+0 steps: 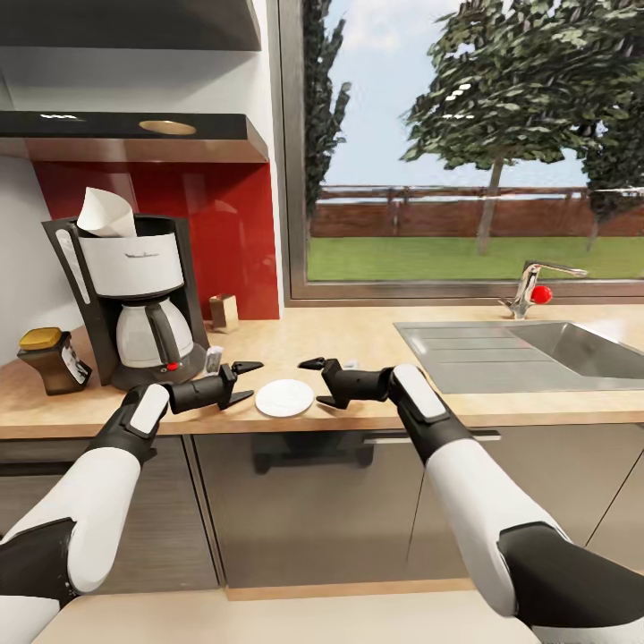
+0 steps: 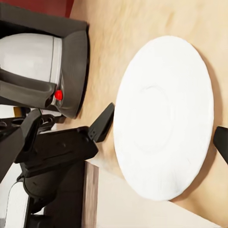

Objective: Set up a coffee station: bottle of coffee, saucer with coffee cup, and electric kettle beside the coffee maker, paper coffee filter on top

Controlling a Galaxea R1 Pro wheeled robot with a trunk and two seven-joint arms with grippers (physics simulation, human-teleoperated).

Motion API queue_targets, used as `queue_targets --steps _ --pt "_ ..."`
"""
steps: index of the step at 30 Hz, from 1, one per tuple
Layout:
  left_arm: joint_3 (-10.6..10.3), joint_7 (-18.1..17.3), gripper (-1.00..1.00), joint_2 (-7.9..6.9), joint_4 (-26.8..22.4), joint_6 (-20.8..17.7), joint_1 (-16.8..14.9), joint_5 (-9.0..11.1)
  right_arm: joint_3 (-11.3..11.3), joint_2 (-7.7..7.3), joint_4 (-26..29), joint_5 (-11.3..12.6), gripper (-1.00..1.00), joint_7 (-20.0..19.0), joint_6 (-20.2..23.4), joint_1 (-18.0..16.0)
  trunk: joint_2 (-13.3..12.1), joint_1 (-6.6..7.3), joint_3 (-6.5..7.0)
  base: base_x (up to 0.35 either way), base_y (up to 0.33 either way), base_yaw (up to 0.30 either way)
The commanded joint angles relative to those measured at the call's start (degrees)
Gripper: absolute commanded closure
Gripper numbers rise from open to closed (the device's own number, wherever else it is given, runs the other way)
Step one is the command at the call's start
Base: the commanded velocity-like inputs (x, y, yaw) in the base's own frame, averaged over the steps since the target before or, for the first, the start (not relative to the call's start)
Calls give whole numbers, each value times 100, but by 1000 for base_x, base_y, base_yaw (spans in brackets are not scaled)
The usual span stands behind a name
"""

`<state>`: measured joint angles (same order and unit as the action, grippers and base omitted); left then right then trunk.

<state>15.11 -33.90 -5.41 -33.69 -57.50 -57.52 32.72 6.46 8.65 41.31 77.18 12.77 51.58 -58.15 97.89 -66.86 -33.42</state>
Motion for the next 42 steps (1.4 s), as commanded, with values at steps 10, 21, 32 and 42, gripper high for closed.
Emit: queue_targets --steps 10,21,32,42 --pt "18 -29 -100 67 8 -24 -4 -64 13 98 -67 60 -100 53 1 -29 3 0 -7 0 0 0" --pt "18 -29 -100 234 20 -24 -13 -64 13 102 -108 60 -100 51 1 -29 3 0 -7 0 0 0" --pt "18 -29 -100 378 21 -24 -13 -64 13 102 -131 60 -100 50 1 -29 3 0 -7 0 0 0" --pt "18 -29 -100 485 21 -24 -13 -63 13 102 -132 60 -100 52 0 -29 3 0 -7 0 0 0"
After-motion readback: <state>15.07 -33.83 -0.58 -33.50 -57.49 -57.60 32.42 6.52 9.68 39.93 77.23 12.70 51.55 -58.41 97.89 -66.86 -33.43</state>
